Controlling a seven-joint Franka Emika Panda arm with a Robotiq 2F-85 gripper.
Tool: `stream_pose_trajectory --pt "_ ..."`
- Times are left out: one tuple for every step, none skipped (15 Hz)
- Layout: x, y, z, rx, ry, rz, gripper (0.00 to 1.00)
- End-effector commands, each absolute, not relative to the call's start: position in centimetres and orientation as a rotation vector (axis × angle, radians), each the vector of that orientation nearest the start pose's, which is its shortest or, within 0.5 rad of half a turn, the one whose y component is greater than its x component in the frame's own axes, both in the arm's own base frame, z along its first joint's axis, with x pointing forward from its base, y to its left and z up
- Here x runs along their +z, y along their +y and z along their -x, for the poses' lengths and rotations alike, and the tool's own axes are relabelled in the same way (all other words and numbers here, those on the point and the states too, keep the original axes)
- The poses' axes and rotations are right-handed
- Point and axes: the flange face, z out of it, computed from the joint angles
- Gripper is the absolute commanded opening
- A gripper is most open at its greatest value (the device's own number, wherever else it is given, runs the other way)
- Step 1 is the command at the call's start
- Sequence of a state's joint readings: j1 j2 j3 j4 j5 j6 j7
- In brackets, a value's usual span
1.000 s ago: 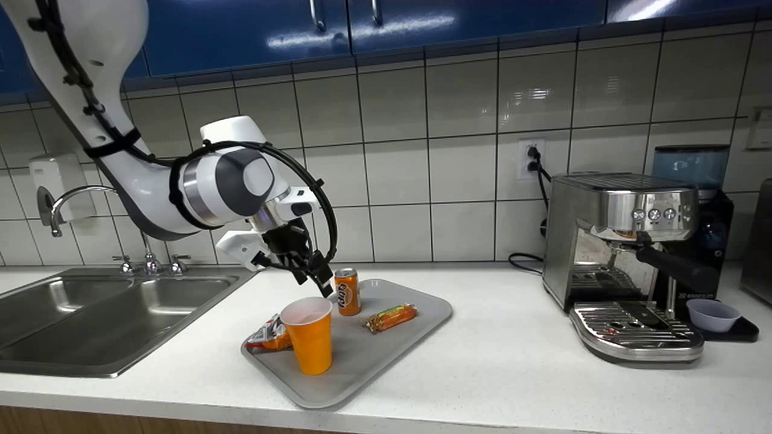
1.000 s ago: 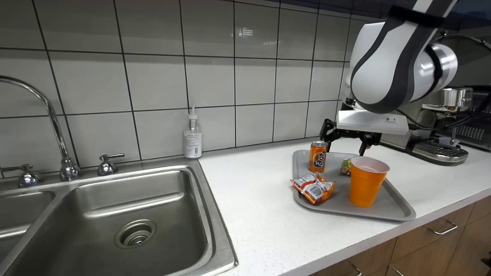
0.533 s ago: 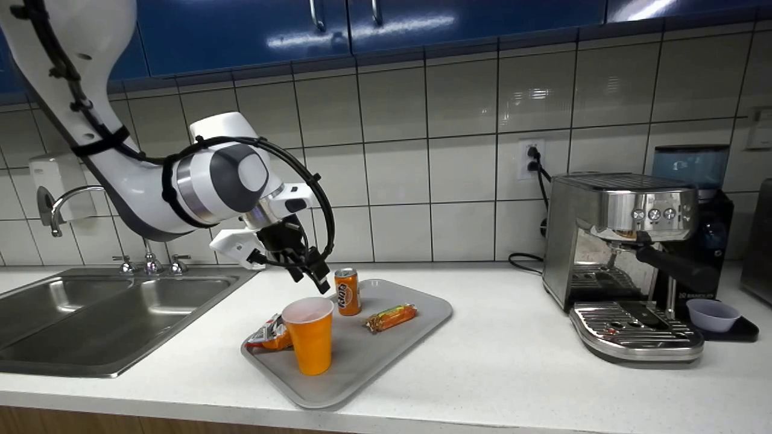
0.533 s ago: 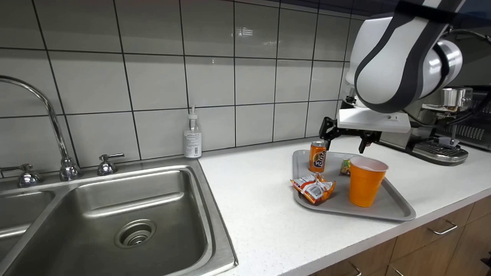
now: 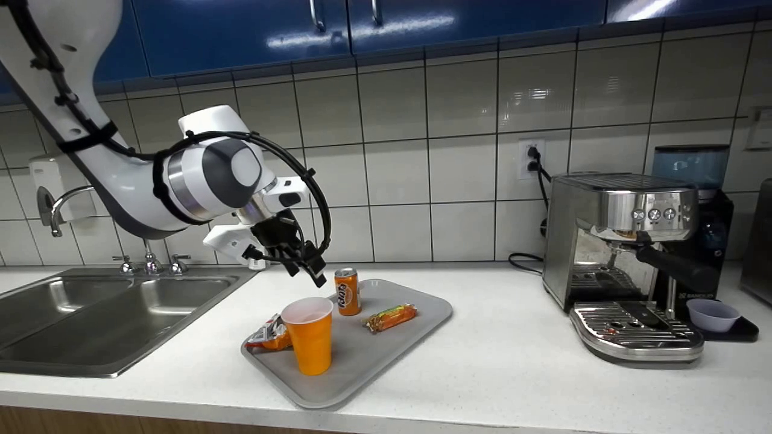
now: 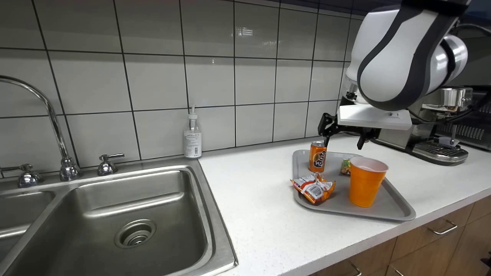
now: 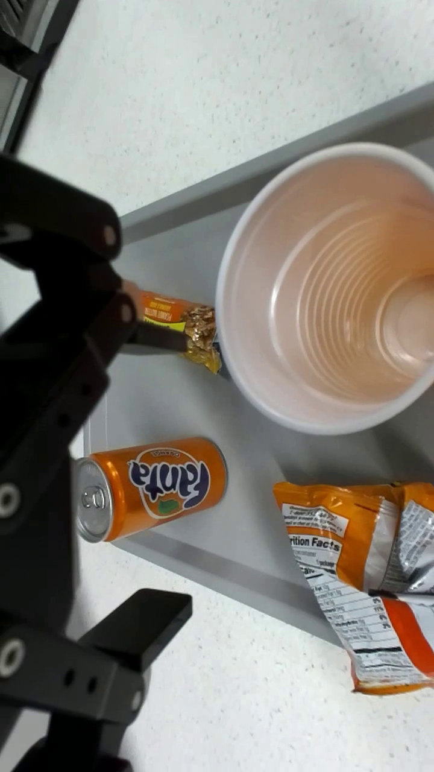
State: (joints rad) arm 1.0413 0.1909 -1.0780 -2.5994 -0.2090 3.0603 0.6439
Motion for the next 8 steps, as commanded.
stream_pose_trajectory --pt "26.26 -0.58 -45.85 -0.653 0.652 3.084 1.0" --pt "26.19 -0.56 -45.61 -0.659 0.64 3.089 1.0" --pt "26.02 -0.7 -46.5 -0.649 0.659 3.114 1.0" --pt "25.98 -0.68 -46.27 -0.65 0.652 3.117 1.0" --pt "25.92 -0.65 -46.1 -0.65 0.649 3.118 1.0" --pt "25.88 -0.63 -46.02 -0.65 0.647 3.118 1.0" --pt "25.86 -0.63 -45.99 -0.65 0.647 3.118 1.0" --pt "25.85 -0.63 -45.98 -0.65 0.647 3.118 1.0"
